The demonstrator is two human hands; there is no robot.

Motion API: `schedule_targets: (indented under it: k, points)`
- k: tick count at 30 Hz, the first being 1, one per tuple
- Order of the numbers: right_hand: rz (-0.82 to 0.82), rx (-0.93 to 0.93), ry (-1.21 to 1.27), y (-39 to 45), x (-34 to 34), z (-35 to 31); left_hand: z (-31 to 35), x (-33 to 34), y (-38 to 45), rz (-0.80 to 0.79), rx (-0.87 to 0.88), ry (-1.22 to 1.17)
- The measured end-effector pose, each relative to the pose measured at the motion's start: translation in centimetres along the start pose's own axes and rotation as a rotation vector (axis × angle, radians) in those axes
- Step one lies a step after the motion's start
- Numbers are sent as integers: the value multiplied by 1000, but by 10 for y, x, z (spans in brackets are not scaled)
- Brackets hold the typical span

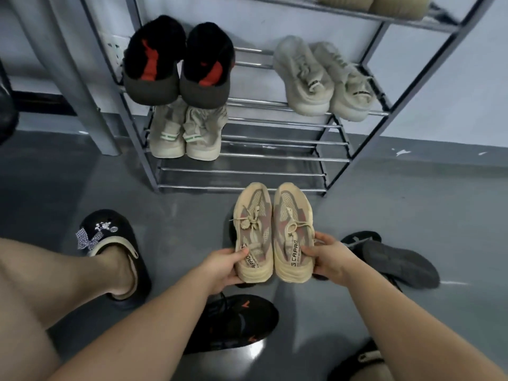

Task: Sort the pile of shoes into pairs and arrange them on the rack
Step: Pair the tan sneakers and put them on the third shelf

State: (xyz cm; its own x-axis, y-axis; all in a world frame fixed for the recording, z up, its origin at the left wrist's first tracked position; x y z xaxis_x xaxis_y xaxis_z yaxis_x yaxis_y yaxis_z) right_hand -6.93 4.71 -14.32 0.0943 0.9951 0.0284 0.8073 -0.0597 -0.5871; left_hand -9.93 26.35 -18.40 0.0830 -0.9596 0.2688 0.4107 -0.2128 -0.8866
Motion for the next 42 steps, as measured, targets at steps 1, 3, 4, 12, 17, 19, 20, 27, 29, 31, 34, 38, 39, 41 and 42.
schedule_targets:
  k: [1, 3, 4, 12, 17, 19, 20, 27, 29, 31, 34, 38, 39, 41, 42]
  points:
    - [7, -10, 3, -4, -9, -6, 3, 10, -3, -17, 13, 9]
    - [19, -33, 4, -11, -24, -19, 10, 27, -9, -34, 39, 31]
    - [24, -46, -1, -14, -30, -25, 14, 35, -13, -39, 55, 44]
    - [27, -127, -3, -30, -61, -76, 49, 72, -37, -69, 184, 147]
    - [11, -184, -81, -23, -58, -112, 79, 82, -40, -51, 214, 179]
    - [-4, -196, -111, -17, -55, -125, 91, 85, -42, -39, 215, 168]
    - [-14, -202, -135, -12, -52, -131, 98, 86, -41, -29, 220, 164]
    - [-44, -248, -205, 25, -42, -167, 156, 77, -21, 76, 249, 227]
    - [-39, -248, -172, 40, -39, -169, 171, 75, -12, 99, 255, 252]
    - [-29, -238, -120, 57, -37, -163, 186, 73, -1, 120, 257, 259]
    - [-7, -221, -39, 83, -34, -150, 200, 72, 13, 135, 253, 217]
    - [48, -240, 21, 105, -31, -144, 208, 68, 34, 185, 241, 137]
    - [59, -241, 39, 110, -31, -142, 208, 68, 39, 186, 232, 113]
    - [65, -245, 77, 117, -32, -138, 208, 67, 47, 176, 231, 68]
    - [69, -246, 94, 121, -32, -136, 208, 67, 50, 173, 242, 57]
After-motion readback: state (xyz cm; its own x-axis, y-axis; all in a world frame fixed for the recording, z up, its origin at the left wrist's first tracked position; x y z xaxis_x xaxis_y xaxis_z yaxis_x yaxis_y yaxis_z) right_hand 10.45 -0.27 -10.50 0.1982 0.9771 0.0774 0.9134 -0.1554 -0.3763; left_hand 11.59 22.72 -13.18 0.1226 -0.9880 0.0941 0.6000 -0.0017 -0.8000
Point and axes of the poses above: each hand's wrist, its own y-axis towards the middle knuckle, its own x-axis out of the palm, z = x × y, the point moved 8 cm from there along y, towards the middle knuckle, and after that the axes turned 13 degrees about -x, right-handed, at the moved point
